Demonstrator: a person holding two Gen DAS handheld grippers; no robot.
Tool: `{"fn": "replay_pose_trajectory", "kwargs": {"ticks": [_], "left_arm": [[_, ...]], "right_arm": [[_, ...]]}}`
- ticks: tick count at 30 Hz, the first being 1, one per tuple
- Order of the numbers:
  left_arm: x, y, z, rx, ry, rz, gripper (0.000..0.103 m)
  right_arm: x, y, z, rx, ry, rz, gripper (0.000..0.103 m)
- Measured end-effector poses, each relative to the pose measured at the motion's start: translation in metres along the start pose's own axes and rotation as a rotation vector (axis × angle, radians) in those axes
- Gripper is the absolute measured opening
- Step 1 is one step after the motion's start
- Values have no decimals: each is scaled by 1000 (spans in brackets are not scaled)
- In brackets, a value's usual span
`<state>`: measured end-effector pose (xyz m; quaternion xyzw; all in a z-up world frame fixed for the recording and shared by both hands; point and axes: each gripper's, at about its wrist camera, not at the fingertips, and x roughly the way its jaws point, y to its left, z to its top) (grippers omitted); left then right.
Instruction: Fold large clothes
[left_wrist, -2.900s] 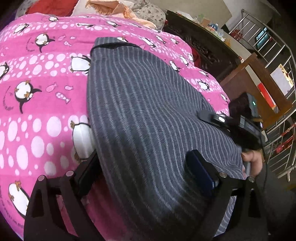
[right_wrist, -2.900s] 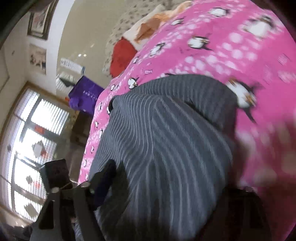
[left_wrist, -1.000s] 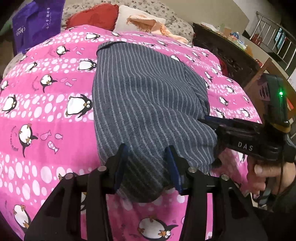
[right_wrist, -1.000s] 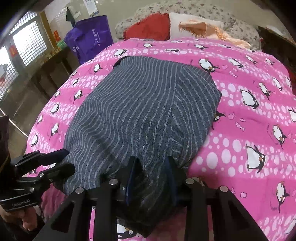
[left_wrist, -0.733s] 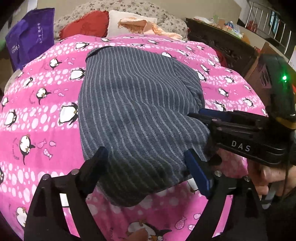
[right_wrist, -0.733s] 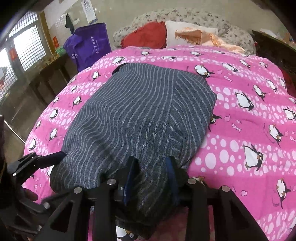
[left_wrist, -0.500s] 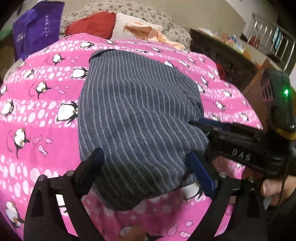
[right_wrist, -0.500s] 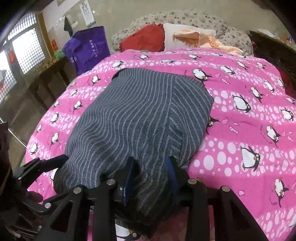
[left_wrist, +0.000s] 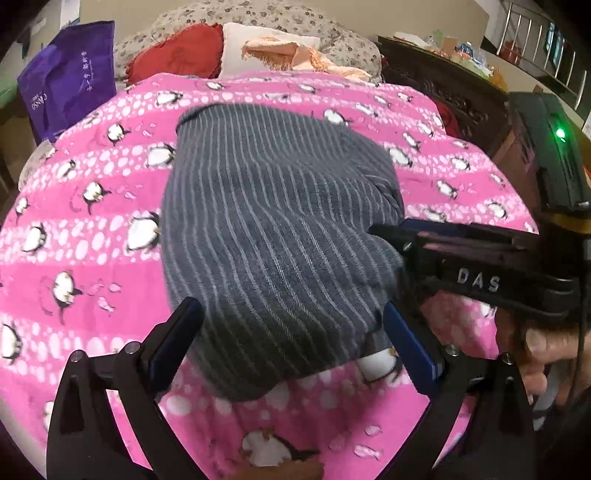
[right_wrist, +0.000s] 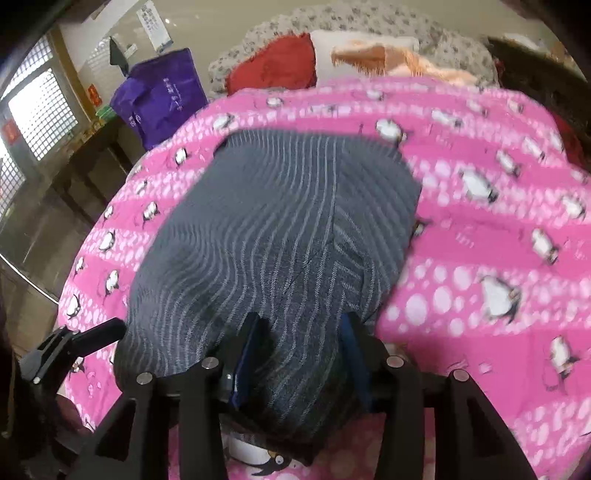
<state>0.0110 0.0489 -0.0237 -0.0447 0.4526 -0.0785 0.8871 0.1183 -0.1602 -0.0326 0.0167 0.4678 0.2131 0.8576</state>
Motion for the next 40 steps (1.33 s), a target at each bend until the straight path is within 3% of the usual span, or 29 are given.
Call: {"fn": "replay_pose_trajectory", "kwargs": {"ticks": [5, 10, 19, 40], "left_arm": [[-26, -5, 22, -59, -44, 141, 103], [-36, -21, 30, -37, -54, 166, 103], [-41, -30, 35, -44, -38, 145, 103], [-36, -22, 35, -73, -17, 165, 103]], "right_arm": [[-47, -18, 10, 32, -97, -148, 44], [-77, -32, -3, 24, -102, -223, 44], [-94, -32, -26, 6, -92, -209, 44], [-87, -23, -25, -6, -83, -192, 44]]}}
